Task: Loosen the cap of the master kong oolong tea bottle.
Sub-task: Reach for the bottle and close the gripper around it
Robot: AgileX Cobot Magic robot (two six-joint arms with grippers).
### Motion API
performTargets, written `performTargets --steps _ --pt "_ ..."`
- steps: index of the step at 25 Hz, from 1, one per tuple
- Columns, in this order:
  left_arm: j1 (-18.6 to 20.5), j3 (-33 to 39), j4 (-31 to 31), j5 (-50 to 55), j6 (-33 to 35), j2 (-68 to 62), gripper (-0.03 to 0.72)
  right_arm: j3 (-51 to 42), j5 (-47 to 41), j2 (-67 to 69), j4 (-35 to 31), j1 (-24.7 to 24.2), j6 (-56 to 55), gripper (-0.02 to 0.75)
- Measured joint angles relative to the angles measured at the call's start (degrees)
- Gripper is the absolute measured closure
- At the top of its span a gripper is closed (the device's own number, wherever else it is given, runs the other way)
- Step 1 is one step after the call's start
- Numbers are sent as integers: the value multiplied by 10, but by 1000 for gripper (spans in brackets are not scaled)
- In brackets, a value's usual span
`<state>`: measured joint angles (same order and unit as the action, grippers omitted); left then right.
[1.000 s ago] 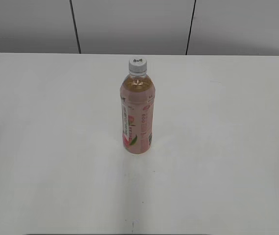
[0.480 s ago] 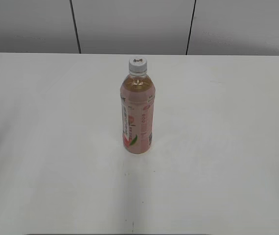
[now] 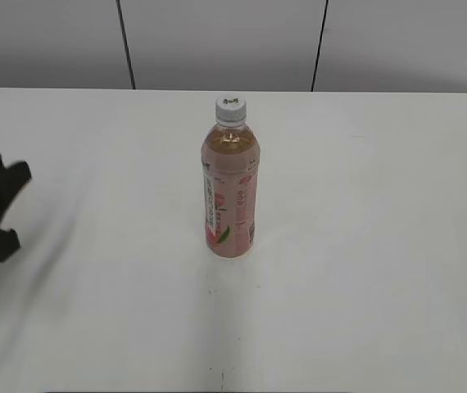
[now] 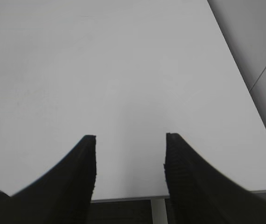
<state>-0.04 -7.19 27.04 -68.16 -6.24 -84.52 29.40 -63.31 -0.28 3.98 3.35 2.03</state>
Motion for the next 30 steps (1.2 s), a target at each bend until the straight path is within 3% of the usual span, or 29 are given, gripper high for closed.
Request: performTargets --steps 5,7,11,18,25,30 --pt "-2 -27 123 -2 -2 -120 447 0 0 0 0 0 0 372" --pt "-10 -44 143 -3 -2 -135 447 0 0 0 0 0 0 372" --pt "-32 -74 152 -5 -2 -138 414 0 0 0 0 0 0 372" --pt "-114 -130 152 -7 -4 -143 239 0 0 0 0 0 0 372" --pt "-175 -194 129 -3 -4 -197 217 0 0 0 0 0 0 372" --pt "-194 -232 122 2 -7 -246 178 0 0 0 0 0 0 372"
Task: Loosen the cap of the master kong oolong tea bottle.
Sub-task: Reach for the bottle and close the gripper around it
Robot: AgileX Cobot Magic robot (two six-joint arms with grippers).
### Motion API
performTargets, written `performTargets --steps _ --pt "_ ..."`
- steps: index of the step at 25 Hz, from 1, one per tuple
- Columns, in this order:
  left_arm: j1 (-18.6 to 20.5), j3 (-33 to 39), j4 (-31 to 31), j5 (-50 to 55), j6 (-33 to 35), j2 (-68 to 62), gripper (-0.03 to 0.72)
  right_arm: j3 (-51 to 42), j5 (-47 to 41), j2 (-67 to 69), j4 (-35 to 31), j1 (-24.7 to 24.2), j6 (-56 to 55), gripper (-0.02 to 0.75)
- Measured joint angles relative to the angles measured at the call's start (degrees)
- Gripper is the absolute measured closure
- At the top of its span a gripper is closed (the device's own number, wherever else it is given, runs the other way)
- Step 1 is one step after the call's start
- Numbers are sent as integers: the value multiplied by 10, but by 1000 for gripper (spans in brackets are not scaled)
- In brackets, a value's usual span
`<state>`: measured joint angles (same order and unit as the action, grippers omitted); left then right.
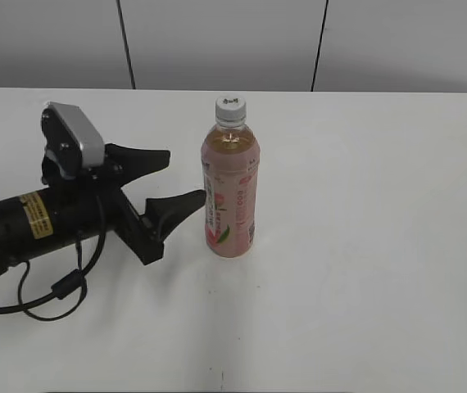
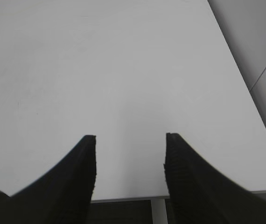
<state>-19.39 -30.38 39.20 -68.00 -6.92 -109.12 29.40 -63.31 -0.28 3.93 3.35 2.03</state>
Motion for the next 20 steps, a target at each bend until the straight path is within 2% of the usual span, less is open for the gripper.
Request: performTargets --steps 6,12,20 --pt "-5 -48 -7 1 -27 -46 145 0 0 0 0 0 0 372" --pt "-7 -83 26 0 -66 -79 121 0 0 0 0 0 0 372" --pt "-41 -94 32 5 -71 -89 120 0 0 0 0 0 0 372"
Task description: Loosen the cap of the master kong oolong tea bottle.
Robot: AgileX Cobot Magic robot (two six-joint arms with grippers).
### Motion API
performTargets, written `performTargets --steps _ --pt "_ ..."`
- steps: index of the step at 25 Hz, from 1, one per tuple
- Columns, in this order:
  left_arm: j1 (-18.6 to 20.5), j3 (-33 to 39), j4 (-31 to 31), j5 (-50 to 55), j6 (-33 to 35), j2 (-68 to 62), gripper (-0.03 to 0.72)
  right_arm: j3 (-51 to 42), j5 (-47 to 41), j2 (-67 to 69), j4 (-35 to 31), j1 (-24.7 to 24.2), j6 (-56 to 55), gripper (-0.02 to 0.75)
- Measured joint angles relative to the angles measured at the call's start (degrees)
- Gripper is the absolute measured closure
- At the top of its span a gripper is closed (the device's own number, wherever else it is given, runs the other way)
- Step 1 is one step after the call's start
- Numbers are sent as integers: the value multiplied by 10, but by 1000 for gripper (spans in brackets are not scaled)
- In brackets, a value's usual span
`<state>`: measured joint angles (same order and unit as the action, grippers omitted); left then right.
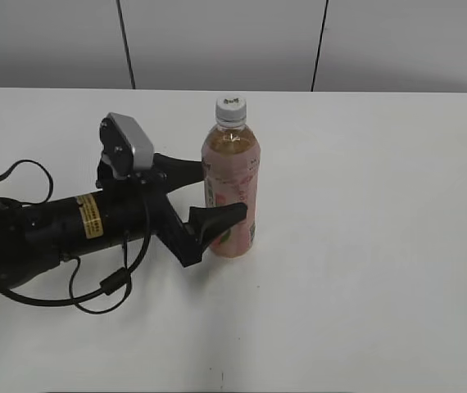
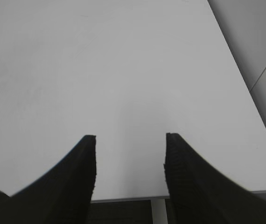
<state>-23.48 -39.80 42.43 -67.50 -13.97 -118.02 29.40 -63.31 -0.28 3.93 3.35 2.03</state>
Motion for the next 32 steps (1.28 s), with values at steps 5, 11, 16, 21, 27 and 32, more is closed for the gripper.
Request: performTargets --steps 5,11,16,21,27,32 --pt "-14 -12 -24 9 0 -4 120 0 0 0 0 0 0 372" --pt "-30 -55 -24 10 0 -35 120 0 0 0 0 0 0 372" --pt "-35 -68 -26 10 0 -49 187 0 0 0 0 0 0 372" --pt "-35 -68 -34 5 0 -50 287 0 0 0 0 0 0 372" --pt "-35 -68 -48 5 -2 -50 287 0 0 0 0 0 0 372" --pt "-31 -68 -40 20 -2 -38 287 0 0 0 0 0 0 372"
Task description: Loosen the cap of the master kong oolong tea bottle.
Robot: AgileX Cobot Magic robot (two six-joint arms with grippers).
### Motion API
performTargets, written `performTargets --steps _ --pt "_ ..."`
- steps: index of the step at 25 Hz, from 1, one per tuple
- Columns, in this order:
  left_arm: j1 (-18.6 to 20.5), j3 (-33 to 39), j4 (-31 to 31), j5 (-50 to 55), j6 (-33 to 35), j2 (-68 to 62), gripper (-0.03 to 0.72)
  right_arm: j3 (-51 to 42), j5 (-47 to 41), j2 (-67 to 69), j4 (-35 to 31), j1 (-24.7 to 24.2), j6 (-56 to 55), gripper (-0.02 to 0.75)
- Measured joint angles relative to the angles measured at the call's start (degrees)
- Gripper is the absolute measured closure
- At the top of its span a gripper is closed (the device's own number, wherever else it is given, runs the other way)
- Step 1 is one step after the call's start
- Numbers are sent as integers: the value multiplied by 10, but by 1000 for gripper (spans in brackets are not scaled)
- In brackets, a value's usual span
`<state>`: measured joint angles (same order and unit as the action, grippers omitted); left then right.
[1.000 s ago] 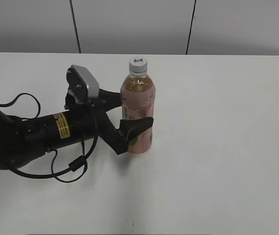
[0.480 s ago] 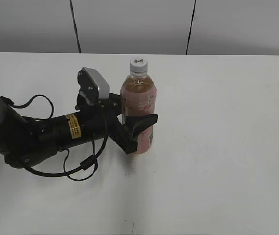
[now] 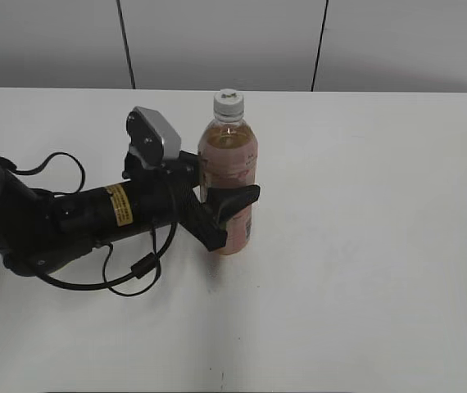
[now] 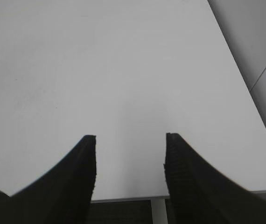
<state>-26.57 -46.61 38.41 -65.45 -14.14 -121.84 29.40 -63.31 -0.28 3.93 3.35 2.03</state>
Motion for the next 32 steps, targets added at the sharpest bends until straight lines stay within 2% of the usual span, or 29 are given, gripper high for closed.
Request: performTargets --steps 6,14,19,32 --pt "20 7 45 4 0 50 287 0 0 0 0 0 0 372" --pt "56 90 58 3 0 95 287 0 0 0 0 0 0 372" --pt "58 125 62 9 1 97 287 0 0 0 0 0 0 372" --pt "58 127 62 -13 21 72 287 0 0 0 0 0 0 372"
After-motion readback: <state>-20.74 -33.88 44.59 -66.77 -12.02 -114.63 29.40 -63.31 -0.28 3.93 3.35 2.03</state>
